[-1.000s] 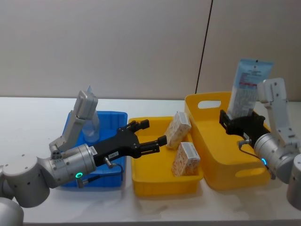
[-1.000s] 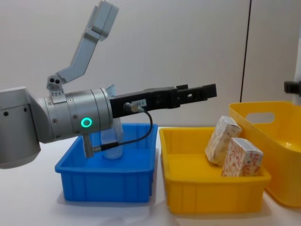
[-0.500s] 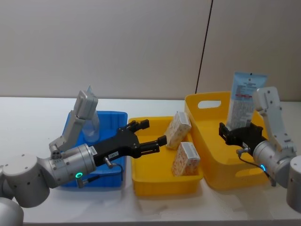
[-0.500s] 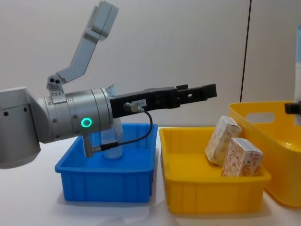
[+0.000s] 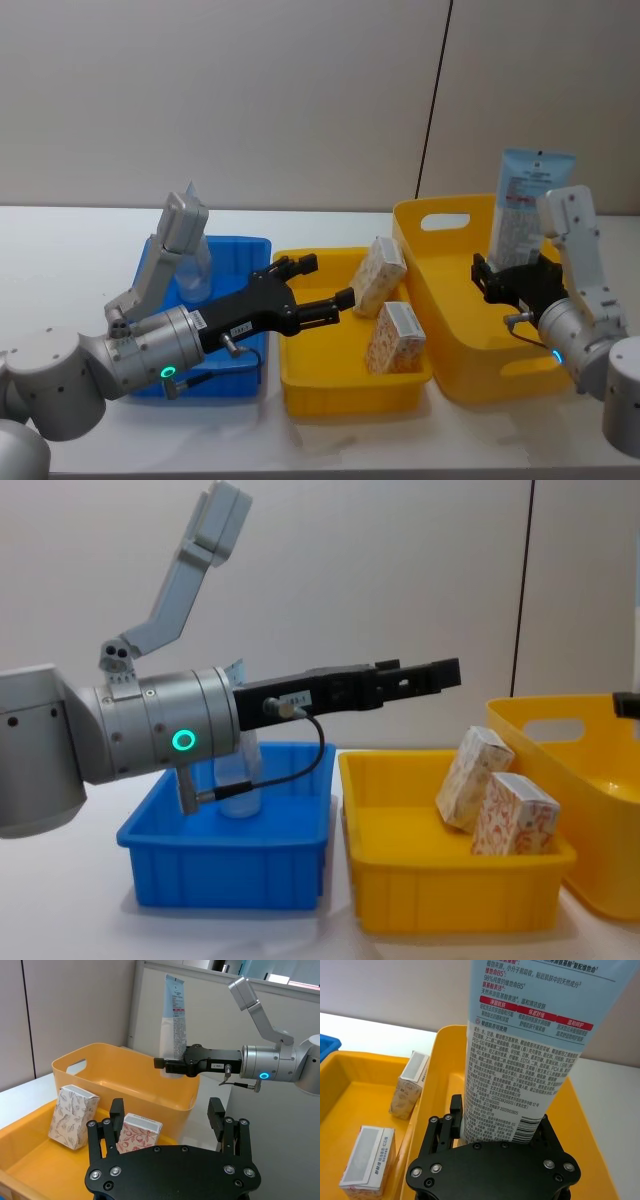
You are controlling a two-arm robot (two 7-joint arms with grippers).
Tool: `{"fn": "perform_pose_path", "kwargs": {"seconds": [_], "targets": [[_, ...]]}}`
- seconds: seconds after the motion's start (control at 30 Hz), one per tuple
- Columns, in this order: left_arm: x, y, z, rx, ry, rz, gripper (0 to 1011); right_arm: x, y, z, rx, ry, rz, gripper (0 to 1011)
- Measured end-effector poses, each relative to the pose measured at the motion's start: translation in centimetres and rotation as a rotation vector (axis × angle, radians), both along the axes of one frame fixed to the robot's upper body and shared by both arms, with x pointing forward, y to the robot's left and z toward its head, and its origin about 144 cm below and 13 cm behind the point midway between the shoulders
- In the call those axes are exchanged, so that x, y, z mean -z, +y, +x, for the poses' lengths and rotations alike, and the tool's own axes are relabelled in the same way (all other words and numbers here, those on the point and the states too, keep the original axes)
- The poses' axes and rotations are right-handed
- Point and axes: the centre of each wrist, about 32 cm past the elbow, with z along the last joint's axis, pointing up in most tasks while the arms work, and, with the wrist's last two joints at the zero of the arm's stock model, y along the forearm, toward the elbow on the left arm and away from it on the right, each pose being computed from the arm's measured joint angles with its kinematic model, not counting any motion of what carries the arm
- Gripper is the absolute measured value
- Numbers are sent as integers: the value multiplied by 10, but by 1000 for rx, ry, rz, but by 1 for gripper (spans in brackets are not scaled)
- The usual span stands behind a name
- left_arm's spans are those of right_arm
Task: Bimanual collaborative sorting of washing and personal care products
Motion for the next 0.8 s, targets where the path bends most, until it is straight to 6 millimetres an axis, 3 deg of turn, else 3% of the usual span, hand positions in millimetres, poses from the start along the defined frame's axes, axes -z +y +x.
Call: {"fn": "perform_pose_path", "kwargs": {"seconds": [0.37, 0.53, 0.57, 0.67, 0.8], "targets": [[0, 0, 0, 0, 0, 0, 1001, 2, 1, 1, 13, -22, -12, 550], [0, 0, 0, 0, 0, 0, 1001, 2, 1, 1, 15, -27, -15, 686], [0, 0, 0, 0, 0, 0, 1001, 2, 1, 1, 15, -28, -15, 768], [0, 0, 0, 0, 0, 0, 1001, 3, 1, 1, 18, -31, -17, 861], [0, 0, 0, 0, 0, 0, 1001, 3, 1, 1, 19, -33, -18, 944]]}}
